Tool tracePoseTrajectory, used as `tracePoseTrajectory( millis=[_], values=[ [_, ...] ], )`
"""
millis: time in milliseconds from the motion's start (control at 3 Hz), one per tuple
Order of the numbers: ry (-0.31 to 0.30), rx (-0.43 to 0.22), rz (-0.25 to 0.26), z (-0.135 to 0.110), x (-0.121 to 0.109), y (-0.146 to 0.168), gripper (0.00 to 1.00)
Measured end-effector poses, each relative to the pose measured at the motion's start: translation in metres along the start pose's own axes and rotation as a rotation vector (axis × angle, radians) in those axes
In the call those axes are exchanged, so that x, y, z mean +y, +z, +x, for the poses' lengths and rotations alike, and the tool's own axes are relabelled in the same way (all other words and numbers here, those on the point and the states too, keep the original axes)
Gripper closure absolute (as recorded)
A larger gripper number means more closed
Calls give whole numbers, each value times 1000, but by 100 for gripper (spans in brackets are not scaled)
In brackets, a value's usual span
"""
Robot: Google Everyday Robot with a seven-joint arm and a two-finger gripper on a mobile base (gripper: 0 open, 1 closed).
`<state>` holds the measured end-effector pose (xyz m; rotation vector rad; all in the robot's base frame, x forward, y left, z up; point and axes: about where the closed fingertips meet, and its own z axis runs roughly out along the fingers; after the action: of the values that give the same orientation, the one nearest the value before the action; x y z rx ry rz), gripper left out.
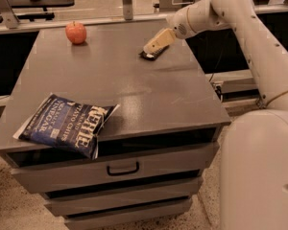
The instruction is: Move rxbar chocolate near apple
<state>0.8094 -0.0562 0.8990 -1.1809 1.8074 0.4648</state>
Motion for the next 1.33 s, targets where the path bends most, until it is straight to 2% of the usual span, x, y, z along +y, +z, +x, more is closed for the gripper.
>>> tracePoseTrajectory(
  millis=[333,667,1333],
  values=[
    [69,-10,-34,5,-1,26,0],
    [89,34,-31,16,-6,40,0],
    [92,128,7,40,-19,45,0]
  ],
)
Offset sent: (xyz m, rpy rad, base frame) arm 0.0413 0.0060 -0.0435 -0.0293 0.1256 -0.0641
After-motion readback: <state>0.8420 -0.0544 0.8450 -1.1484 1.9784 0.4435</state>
